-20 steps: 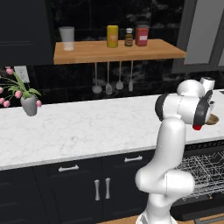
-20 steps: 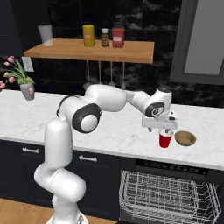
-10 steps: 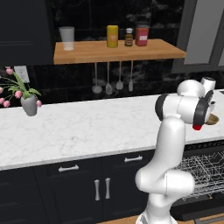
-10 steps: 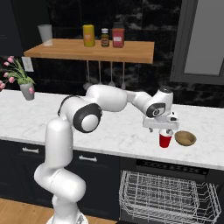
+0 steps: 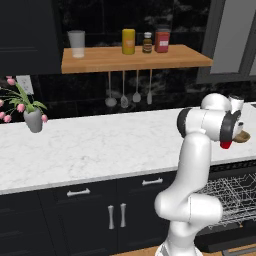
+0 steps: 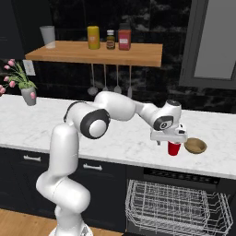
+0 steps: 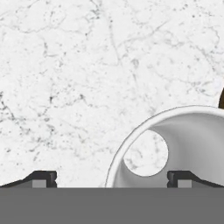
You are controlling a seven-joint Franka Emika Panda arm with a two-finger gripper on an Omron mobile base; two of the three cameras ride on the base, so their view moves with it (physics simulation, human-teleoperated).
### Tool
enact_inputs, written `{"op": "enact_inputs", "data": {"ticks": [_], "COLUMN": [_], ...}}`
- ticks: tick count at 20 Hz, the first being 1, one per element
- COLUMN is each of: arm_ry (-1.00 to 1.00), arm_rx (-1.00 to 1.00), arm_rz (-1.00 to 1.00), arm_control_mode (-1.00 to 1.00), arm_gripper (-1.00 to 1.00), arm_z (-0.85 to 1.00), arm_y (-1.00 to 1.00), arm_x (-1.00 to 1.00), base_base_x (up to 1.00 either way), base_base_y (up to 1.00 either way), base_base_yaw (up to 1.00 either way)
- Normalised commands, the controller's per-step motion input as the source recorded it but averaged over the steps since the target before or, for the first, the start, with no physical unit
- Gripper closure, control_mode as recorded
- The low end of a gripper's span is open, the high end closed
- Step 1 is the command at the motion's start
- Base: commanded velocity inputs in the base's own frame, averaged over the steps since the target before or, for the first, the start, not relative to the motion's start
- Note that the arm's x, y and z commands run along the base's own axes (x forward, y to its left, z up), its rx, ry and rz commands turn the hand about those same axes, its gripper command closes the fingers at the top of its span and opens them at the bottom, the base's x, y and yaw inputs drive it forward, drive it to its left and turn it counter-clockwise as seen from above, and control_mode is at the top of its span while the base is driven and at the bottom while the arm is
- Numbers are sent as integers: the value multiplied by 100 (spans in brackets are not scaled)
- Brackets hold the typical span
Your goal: Pick up the cup and bowl from the counter, place them in the dishwasher, and close the dishwasher door.
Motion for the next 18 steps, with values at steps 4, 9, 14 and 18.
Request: {"op": "enact_inputs", "data": {"ticks": [4, 9, 14, 18], "arm_ry": [0, 0, 0, 0], "arm_rx": [0, 0, 0, 0], "arm_rz": [0, 0, 0, 0], "arm_control_mode": [-100, -100, -100, -100], "arm_gripper": [-100, 100, 100, 100], "arm_z": [-1, 0, 0, 0], "arm_y": [0, 0, 0, 0], "arm_x": [0, 0, 0, 0], "base_base_x": [0, 0, 0, 0], "base_base_y": [0, 0, 0, 0], "base_base_yaw": [0, 0, 0, 0]}}
